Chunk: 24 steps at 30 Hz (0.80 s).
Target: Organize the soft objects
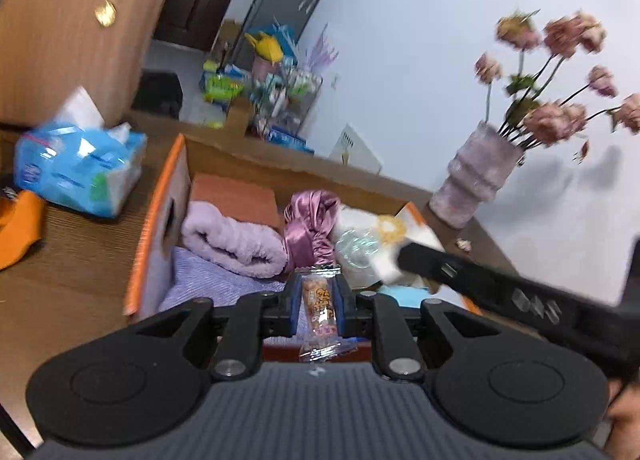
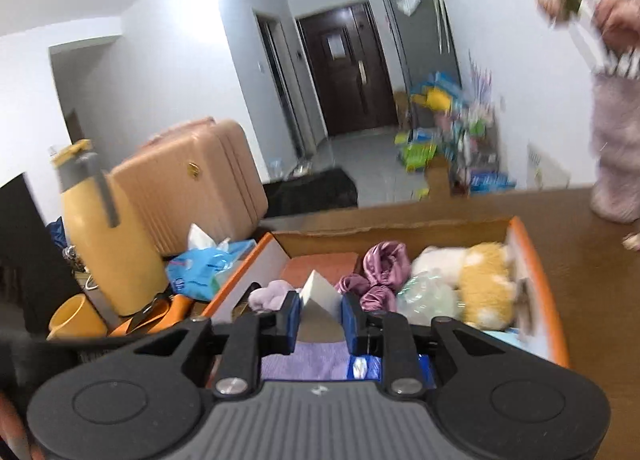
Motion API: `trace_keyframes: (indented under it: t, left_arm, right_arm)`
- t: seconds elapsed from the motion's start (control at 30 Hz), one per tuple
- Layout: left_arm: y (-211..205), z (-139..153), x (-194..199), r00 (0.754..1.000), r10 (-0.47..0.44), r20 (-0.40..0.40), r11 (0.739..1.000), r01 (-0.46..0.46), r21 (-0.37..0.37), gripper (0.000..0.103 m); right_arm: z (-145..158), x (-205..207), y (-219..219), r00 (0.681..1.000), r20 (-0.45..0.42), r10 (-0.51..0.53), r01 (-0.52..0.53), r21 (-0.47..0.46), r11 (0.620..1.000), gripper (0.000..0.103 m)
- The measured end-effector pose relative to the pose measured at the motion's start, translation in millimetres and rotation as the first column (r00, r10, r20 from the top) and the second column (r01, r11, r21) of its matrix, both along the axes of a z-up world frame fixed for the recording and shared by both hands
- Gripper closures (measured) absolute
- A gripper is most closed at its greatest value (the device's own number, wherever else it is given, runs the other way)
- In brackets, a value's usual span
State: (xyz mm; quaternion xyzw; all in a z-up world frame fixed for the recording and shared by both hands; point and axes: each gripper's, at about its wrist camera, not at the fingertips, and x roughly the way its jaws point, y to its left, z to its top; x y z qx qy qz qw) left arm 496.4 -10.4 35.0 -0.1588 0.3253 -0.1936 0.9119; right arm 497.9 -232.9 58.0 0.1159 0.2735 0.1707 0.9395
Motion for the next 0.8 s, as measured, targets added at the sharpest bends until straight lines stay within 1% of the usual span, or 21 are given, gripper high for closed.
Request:
trace_keyframes:
  t: [0.07, 0.13, 0.17, 0.2, 0.27, 0.3, 0.43, 0.5, 0.53, 0.57, 0.67, 0.7, 0.77, 0.8]
  left_arm:
    - [-9, -15, 13, 1.000, -0.015, -0.005, 1.000, 0.015, 0.027, 0.085]
    - [-14, -25, 20, 1.000, -0.026, -0.002, 0.999, 0.026, 0.039, 0.061]
    - [-14, -29, 23, 1.000, -0.019, 0.004, 0.999, 0.019, 0.037, 0.042]
    - [-12, -32, 25, 1.000, -0.008, 0.013, 0.999, 0.007, 0.033, 0.036]
    - [-10, -32, 30, 1.000, 0.000, 0.005, 0.998, -0.001, 0.069, 0.036]
    - [-7, -31, 33, 1.000, 0.002, 0.013, 0.997, -0.003, 0.075, 0.035]
    - [0, -26, 34, 1.000, 0.009, 0.023, 0.998, -0.010, 0.058, 0.034]
    - [0, -24, 33, 0.999, 0.030, 0.034, 0.996, -0.032, 0.080, 0.030]
    - [0, -23, 32, 0.998, 0.044, 0.041, 0.995, -0.047, 0.090, 0.030]
    - [0, -23, 30, 0.998, 0.059, 0.035, 0.993, -0.062, 0.095, 0.030]
    - [3, -20, 23, 0.997, 0.071, 0.007, 0.993, -0.071, 0.095, 0.030]
    - [4, -17, 19, 0.997, 0.078, 0.015, 0.991, -0.079, 0.105, 0.030]
    - [3, -5, 6, 0.993, 0.098, 0.068, 0.982, -0.108, 0.155, 0.028]
    - [2, 2, -1, 0.989, 0.106, 0.103, 0.975, -0.124, 0.184, 0.024]
  right_arm:
    - [-16, 34, 0, 0.998, -0.063, -0.002, 0.004, 0.038, 0.999, 0.079]
    - [-32, 59, -3, 0.992, -0.125, 0.007, 0.004, 0.084, 0.996, 0.076]
    - [-40, 66, -3, 0.989, -0.146, 0.012, 0.002, 0.097, 0.995, 0.074]
    - [-45, 71, -1, 0.987, -0.159, 0.020, -0.005, 0.094, 0.996, 0.072]
    - [-53, 76, 4, 0.985, -0.167, 0.039, -0.028, 0.069, 0.997, 0.049]
    - [-55, 76, 6, 0.988, -0.153, 0.039, -0.029, 0.064, 0.998, 0.047]
    - [-53, 77, 6, 0.992, -0.126, 0.025, -0.016, 0.070, 0.997, 0.047]
    - [-48, 75, 6, 0.993, -0.119, 0.021, -0.014, 0.064, 0.998, 0.047]
    - [-44, 74, 3, 0.993, -0.116, 0.018, -0.011, 0.063, 0.998, 0.047]
    - [-40, 70, 1, 0.994, -0.109, 0.010, -0.003, 0.058, 0.998, 0.047]
    - [-22, 56, -8, 0.996, -0.086, -0.009, 0.012, 0.034, 0.999, 0.047]
    - [-15, 49, -13, 0.997, -0.078, -0.018, 0.020, 0.027, 0.999, 0.047]
    - [-1, 35, -23, 0.997, -0.059, -0.042, 0.043, 0.009, 0.999, 0.045]
    - [4, 27, -28, 0.997, -0.050, -0.051, 0.051, -0.001, 0.999, 0.043]
